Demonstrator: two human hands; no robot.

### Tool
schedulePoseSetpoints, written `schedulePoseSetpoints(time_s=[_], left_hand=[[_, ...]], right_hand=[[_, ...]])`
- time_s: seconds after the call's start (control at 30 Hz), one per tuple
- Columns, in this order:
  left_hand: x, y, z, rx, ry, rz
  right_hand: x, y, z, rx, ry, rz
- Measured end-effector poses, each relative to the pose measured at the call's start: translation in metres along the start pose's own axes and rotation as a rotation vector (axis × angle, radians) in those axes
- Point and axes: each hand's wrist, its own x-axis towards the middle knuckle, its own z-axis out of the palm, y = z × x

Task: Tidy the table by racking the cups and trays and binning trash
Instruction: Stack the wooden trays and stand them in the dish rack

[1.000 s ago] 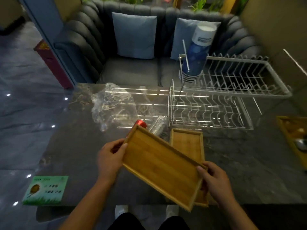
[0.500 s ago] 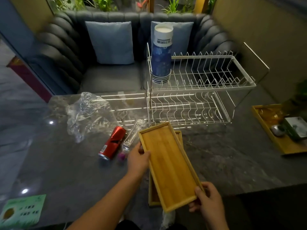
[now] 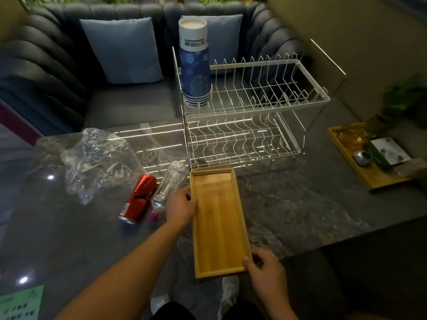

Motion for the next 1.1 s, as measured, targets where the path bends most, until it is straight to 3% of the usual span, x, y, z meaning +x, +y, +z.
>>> schedulePoseSetpoints(time_s=[0.43, 0.77, 0.93, 1.1], left_hand=[[0.007, -0.004, 0.009, 0.013, 0.005, 0.014], [-0.028, -0.025, 0.02, 0.0, -0.09, -0.06], [-0.051, -0.033, 0.025, -0.163, -0.225, -0.188], [-0.063, -0.034, 0.029, -0.273, -0.252, -0.262]], right_hand=[[0.003, 0.003, 0.001, -0.026, 0.085, -0.077], [0.014, 0.012, 0.001, 0.035, -0.051, 0.005], [0.031, 0.004, 0.003, 0.072, -0.107, 0.05], [0.049, -0.007, 0.012, 0.026, -0.2, 0.025]])
